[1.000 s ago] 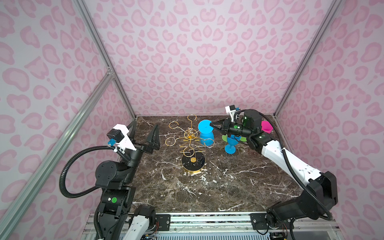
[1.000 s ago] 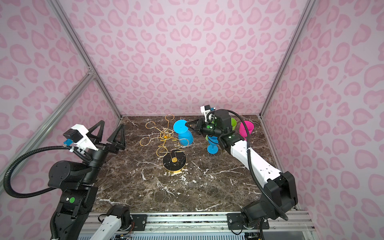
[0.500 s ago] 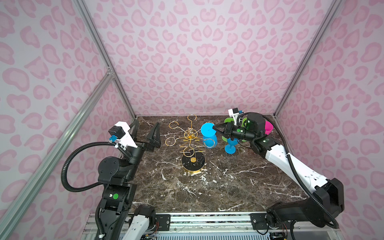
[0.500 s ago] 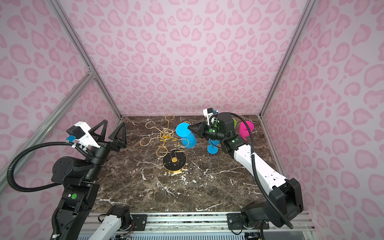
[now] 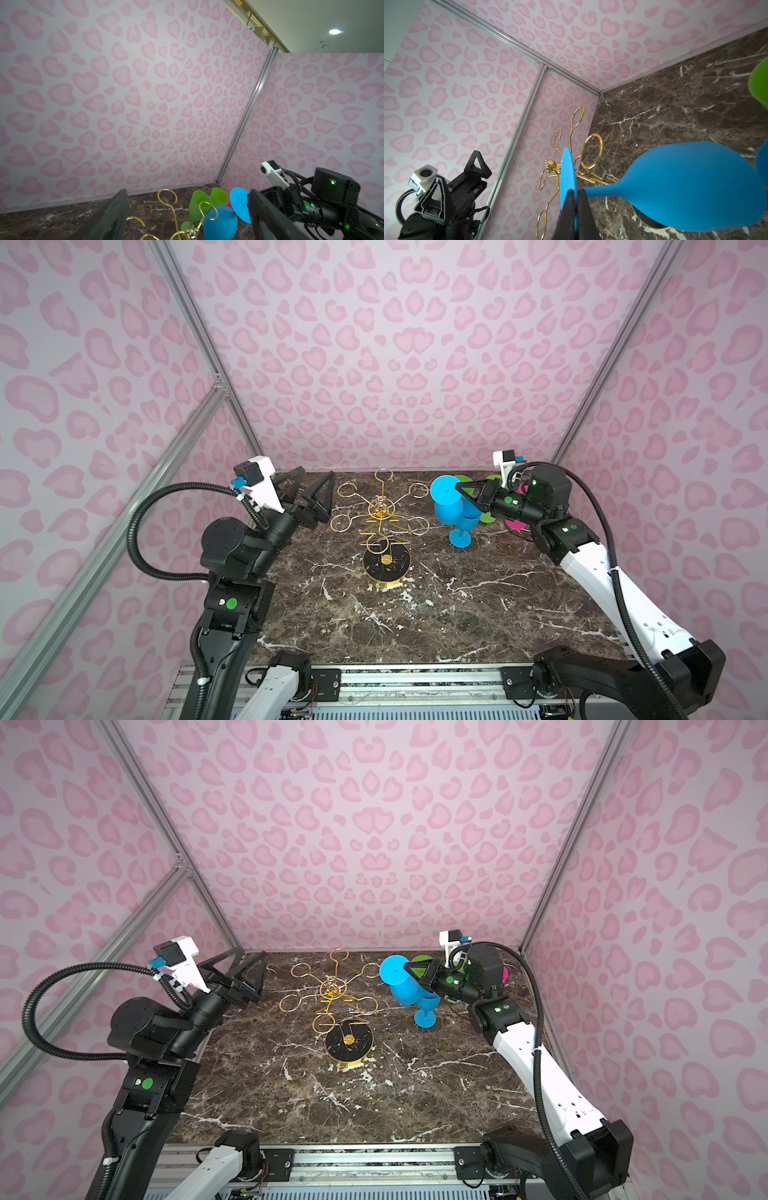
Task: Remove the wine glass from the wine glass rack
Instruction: 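Raise the blue glass toward the left gripper while the left gripper reaches toward it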
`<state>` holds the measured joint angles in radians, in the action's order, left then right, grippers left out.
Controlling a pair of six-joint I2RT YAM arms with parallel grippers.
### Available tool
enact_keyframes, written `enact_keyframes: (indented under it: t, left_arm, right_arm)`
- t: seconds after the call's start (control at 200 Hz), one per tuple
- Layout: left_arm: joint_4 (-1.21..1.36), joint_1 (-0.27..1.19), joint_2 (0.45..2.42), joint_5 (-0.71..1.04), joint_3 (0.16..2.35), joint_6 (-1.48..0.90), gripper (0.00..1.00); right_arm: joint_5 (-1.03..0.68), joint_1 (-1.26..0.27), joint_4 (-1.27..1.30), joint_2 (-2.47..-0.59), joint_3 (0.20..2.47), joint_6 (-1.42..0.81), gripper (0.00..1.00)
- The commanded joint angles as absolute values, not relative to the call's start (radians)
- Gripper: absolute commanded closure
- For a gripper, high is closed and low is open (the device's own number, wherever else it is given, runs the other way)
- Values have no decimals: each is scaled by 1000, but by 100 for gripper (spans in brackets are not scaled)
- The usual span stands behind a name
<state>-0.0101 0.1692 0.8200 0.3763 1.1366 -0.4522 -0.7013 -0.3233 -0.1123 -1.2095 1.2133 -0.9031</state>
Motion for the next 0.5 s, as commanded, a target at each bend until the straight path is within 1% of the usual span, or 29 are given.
enact_keyframes:
  t: [0.0, 0.18, 0.305, 0.45, 0.495]
  left_arm:
    - [-29, 169, 876, 577, 1201, -548, 13]
    - [-2, 169, 996, 783, 1294, -651, 18]
    - [19, 172, 1095, 943, 1372, -729, 25]
    - [14, 189, 1175, 1034, 1436, -757, 31]
    - [14, 196, 1202, 1062, 1457, -763, 31]
  right_arm:
    - [-653, -320, -185, -1186, 1268, -773, 100]
    - [-643, -330, -157, -1157, 1336, -676, 100]
    - [-621, -375, -174, -1168, 1406, -575, 100]
    - [-634, -411, -181, -1210, 1477, -501, 100]
    - [-644, -422, -188, -1224, 1530, -475, 100]
